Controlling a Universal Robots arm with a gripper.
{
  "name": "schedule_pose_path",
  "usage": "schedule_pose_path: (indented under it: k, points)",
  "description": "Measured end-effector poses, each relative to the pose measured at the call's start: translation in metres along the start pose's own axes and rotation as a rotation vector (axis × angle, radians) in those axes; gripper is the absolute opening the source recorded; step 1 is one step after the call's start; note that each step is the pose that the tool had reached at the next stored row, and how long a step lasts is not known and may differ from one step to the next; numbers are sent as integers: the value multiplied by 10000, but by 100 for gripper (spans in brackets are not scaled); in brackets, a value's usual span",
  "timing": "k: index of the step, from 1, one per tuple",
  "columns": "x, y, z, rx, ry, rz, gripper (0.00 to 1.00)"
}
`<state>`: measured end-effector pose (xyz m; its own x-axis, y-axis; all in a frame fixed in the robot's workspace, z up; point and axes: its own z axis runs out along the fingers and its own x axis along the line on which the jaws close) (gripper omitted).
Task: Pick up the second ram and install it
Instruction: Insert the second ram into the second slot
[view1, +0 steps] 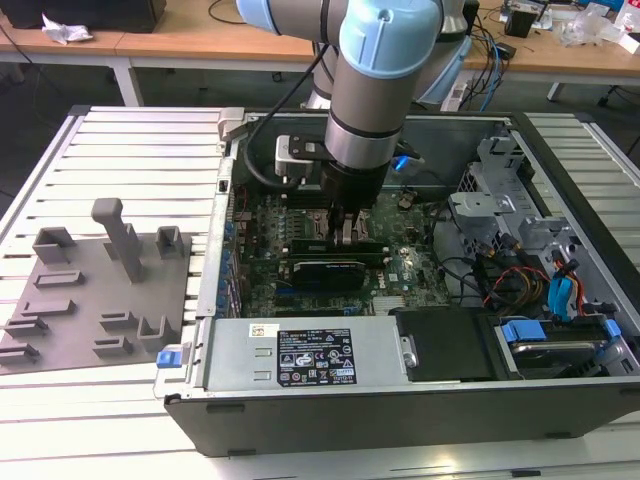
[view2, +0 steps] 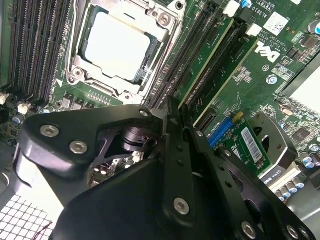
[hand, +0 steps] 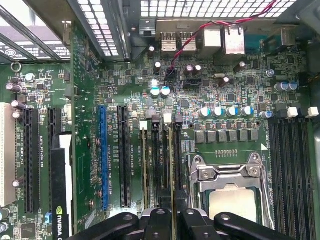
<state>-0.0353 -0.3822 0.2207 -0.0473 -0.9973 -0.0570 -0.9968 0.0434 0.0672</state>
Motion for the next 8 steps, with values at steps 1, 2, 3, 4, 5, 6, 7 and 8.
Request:
schedule_pose_path:
  k: [1,2,3,4,5,6,7,8]
  points:
    - [0,0,0,0,-1,1,14]
    - [0,-4,0,-2,0,0,14]
    - [0,-7,0,-4,-2,1,14]
    - [0,-12,0,-3,-3,2,14]
    - [0,-22,-2,-4,2,3,14]
    - [-1,-26,-2,-2,1,1,14]
    - [-1,-27,1,-1,0,1,14]
    - [-1,-27,6,-1,-1,0,14]
